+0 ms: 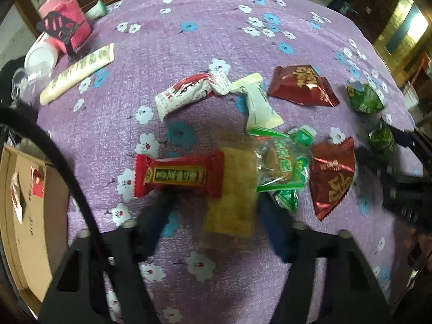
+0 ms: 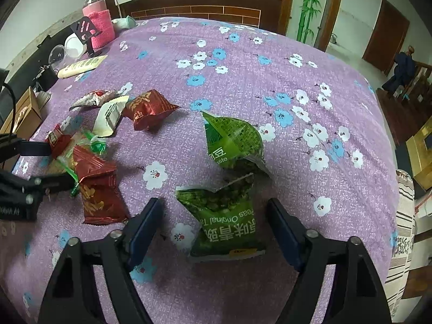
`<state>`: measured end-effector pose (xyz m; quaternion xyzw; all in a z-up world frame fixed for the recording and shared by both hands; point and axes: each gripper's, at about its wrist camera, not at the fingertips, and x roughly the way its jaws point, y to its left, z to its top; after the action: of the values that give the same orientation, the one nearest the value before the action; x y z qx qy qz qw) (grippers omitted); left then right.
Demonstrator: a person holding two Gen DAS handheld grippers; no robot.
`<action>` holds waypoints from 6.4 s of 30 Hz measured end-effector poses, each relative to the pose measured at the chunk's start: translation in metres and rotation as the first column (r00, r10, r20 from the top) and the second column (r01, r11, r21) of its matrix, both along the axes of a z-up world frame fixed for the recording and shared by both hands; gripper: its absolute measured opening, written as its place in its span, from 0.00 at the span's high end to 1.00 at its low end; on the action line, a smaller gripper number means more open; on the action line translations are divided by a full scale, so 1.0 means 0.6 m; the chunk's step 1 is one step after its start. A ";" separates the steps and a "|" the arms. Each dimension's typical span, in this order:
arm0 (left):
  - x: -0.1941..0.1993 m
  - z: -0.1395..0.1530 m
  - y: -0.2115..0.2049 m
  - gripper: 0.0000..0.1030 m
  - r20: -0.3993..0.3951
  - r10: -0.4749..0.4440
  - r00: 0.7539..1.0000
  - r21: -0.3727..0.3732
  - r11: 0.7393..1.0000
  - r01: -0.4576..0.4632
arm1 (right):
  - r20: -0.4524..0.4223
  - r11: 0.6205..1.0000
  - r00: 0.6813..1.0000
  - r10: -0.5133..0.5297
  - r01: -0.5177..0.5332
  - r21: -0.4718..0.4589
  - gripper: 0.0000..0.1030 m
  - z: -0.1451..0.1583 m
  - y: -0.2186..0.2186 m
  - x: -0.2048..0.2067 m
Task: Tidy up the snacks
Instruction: 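Grasp the pale cake bar with the left gripper while the right grasps the green pea bag, then carry the cake bar into the tray with the left gripper while the right drops the green bag, then grasp the green-wrapped candy with the left gripper while the right grasps the brown packet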
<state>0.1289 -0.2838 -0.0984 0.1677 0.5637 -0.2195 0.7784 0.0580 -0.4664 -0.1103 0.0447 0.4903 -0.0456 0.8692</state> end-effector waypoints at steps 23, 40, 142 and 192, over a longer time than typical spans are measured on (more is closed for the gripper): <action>-0.066 0.013 0.098 0.66 -0.070 0.024 0.997 -0.161 0.986 -0.035 | 0.007 0.998 0.999 -0.049 0.049 0.031 0.64 0.010 -0.006 -0.046; -0.183 0.019 0.157 0.66 -0.062 -0.042 0.997 -0.155 0.987 0.032 | 0.011 0.990 0.996 -0.090 0.088 0.114 0.64 0.015 0.033 -0.166; -0.032 0.104 0.534 0.63 0.185 0.299 0.936 -0.112 0.953 -0.282 | 0.119 0.905 0.949 0.291 -0.314 0.287 0.22 0.132 0.513 0.109; -0.093 0.015 0.014 0.66 0.049 -0.450 0.892 -0.056 0.890 0.452 | 0.047 0.971 0.987 0.155 -0.160 0.177 0.27 0.010 0.100 0.006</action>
<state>0.0731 -0.2751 -0.0893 0.2719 0.4884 -0.4094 0.7210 0.0614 -0.4061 -0.1045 0.0850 0.4801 0.0689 0.8703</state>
